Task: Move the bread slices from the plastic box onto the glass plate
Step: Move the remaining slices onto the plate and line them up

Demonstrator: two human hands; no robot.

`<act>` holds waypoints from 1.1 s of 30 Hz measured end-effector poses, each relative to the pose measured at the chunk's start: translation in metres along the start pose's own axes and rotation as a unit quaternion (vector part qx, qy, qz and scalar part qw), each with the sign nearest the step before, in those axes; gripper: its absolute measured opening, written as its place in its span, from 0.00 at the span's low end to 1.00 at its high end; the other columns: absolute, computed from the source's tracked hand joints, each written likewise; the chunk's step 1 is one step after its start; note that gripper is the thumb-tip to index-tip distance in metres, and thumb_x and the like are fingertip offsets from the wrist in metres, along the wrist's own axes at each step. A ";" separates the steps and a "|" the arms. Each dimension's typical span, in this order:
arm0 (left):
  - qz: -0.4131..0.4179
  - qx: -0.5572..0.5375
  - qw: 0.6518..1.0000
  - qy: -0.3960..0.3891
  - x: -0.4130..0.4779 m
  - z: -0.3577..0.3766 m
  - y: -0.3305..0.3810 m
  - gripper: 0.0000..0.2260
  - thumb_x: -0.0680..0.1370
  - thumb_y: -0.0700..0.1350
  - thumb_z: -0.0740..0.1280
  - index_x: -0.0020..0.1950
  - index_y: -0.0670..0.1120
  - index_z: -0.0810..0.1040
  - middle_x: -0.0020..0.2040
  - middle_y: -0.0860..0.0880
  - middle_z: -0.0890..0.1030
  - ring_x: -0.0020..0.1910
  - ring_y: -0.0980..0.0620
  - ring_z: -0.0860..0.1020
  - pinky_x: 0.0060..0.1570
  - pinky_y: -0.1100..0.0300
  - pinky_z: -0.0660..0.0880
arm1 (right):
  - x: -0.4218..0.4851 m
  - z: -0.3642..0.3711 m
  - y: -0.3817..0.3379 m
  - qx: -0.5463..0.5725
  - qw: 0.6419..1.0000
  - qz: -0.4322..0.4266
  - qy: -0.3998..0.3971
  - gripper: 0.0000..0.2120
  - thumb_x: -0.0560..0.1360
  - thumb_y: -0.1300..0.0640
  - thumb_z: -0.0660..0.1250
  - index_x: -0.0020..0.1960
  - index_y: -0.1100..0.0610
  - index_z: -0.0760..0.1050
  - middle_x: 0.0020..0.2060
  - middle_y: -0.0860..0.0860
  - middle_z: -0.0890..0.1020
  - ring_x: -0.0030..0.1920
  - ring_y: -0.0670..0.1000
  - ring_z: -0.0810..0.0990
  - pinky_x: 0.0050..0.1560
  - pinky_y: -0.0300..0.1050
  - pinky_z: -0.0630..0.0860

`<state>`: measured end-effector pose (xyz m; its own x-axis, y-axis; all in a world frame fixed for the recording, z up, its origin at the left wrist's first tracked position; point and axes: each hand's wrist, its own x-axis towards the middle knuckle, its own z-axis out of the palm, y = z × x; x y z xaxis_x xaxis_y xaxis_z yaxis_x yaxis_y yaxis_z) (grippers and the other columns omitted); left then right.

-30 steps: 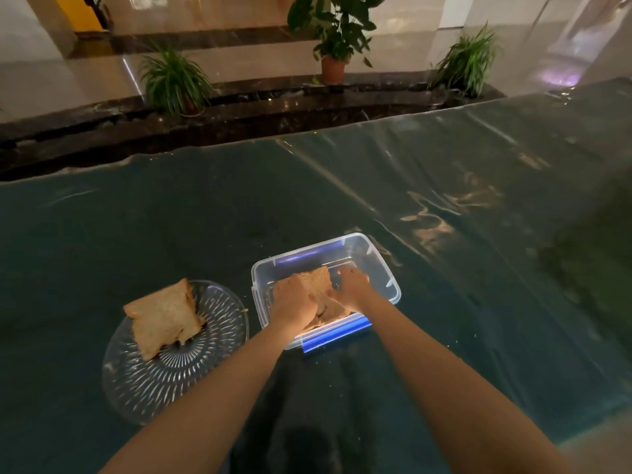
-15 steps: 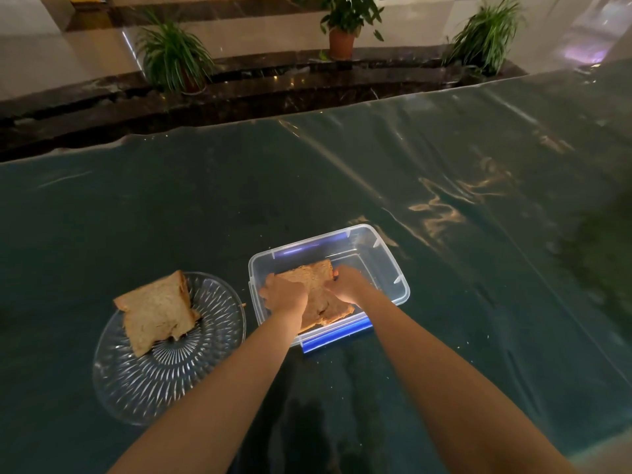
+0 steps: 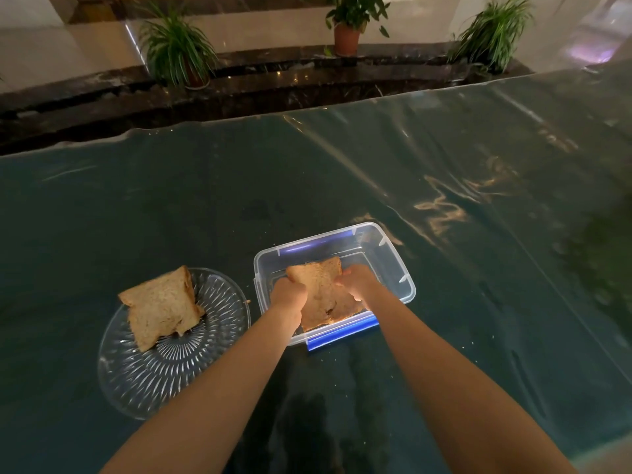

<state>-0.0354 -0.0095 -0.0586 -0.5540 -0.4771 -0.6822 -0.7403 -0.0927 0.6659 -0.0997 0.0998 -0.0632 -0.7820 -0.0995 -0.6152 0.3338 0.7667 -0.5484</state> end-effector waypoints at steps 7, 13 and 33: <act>0.034 -0.046 0.998 -0.003 -0.009 -0.009 0.012 0.13 0.81 0.41 0.60 0.64 0.43 0.75 0.57 0.43 0.79 0.49 0.48 0.76 0.45 0.56 0.73 | -0.014 -0.019 -0.005 0.077 0.996 -0.043 -0.004 0.07 0.76 0.54 0.64 0.41 0.56 0.75 0.32 0.50 0.74 0.30 0.47 0.71 0.32 0.36 0.69; 0.077 -0.027 0.997 0.008 -0.021 -0.024 0.025 0.14 0.81 0.42 0.59 0.64 0.43 0.77 0.54 0.44 0.79 0.49 0.47 0.76 0.46 0.57 0.72 | -0.033 -0.029 -0.021 0.130 0.988 -0.083 -0.001 0.14 0.73 0.58 0.66 0.31 0.54 0.67 0.27 0.48 0.62 0.27 0.46 0.62 0.31 0.38 0.61; 0.075 -0.122 0.979 0.142 -0.020 -0.155 -0.019 0.17 0.79 0.43 0.61 0.68 0.43 0.74 0.63 0.44 0.79 0.62 0.43 0.77 0.63 0.51 0.74 | -0.076 0.089 -0.122 0.131 0.975 -0.178 -0.005 0.08 0.71 0.58 0.68 0.49 0.57 0.74 0.44 0.50 0.75 0.47 0.50 0.74 0.43 0.41 0.70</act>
<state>0.0494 -0.1339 -0.0105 -0.4959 -0.7222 -0.4822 -0.5260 -0.1920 0.8285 -0.0342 -0.0429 0.0004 -0.8687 -0.3364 -0.3635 0.1660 0.4938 -0.8536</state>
